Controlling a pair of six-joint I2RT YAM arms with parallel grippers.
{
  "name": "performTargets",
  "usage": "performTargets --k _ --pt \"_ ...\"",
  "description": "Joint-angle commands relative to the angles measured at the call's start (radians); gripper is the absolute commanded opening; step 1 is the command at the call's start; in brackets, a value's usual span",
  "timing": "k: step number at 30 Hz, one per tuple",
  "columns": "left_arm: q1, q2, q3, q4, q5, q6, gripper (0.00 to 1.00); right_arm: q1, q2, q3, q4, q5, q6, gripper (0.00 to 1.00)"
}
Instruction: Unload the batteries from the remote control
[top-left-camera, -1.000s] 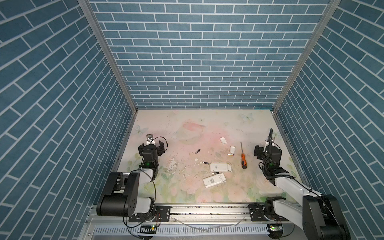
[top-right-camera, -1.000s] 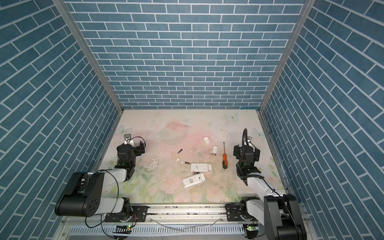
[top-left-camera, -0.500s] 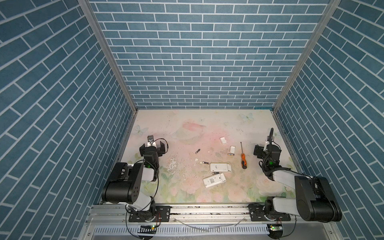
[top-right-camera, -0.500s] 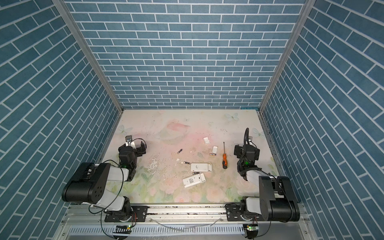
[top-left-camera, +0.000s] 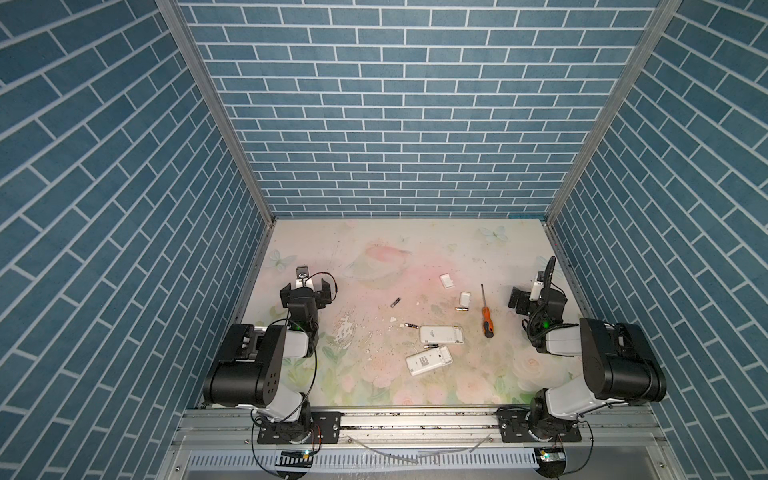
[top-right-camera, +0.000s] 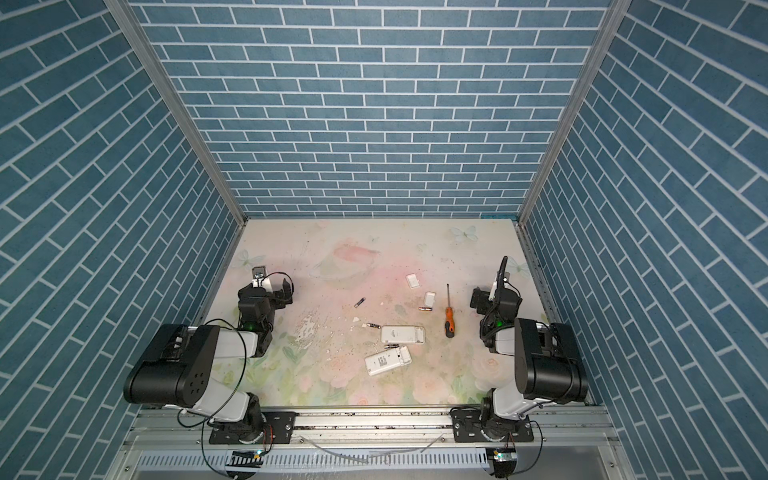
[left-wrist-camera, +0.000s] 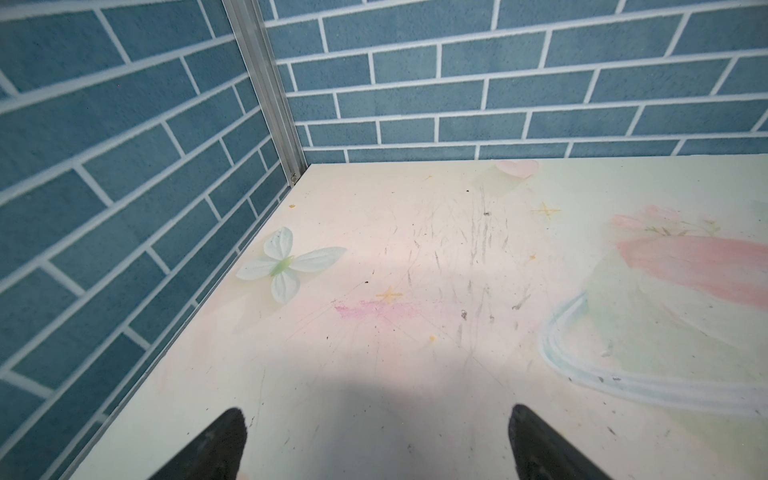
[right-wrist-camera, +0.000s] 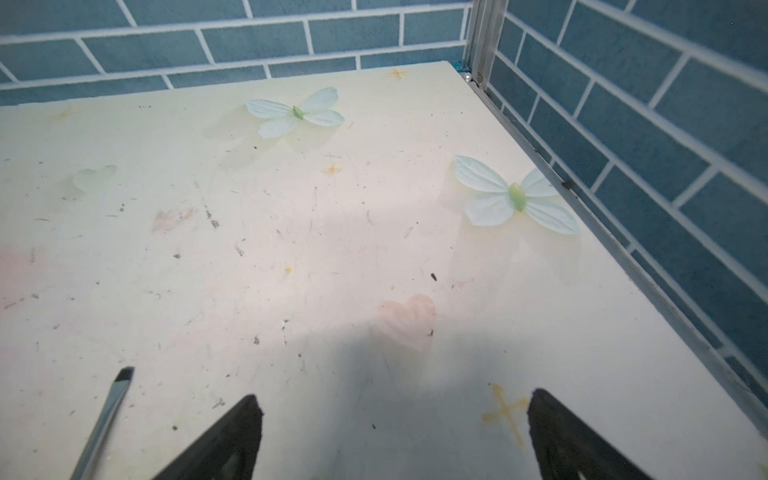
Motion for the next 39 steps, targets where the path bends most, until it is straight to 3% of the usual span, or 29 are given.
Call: performTargets --k 1,39 --pt "0.006 0.004 0.019 -0.019 -0.004 0.005 1.00 -0.001 0.005 0.039 0.031 -0.036 -0.009 0.99" --pt "0.005 0.006 0.038 -0.054 0.033 0.021 1.00 0.002 0.006 0.050 0.012 -0.080 -0.032 0.99"
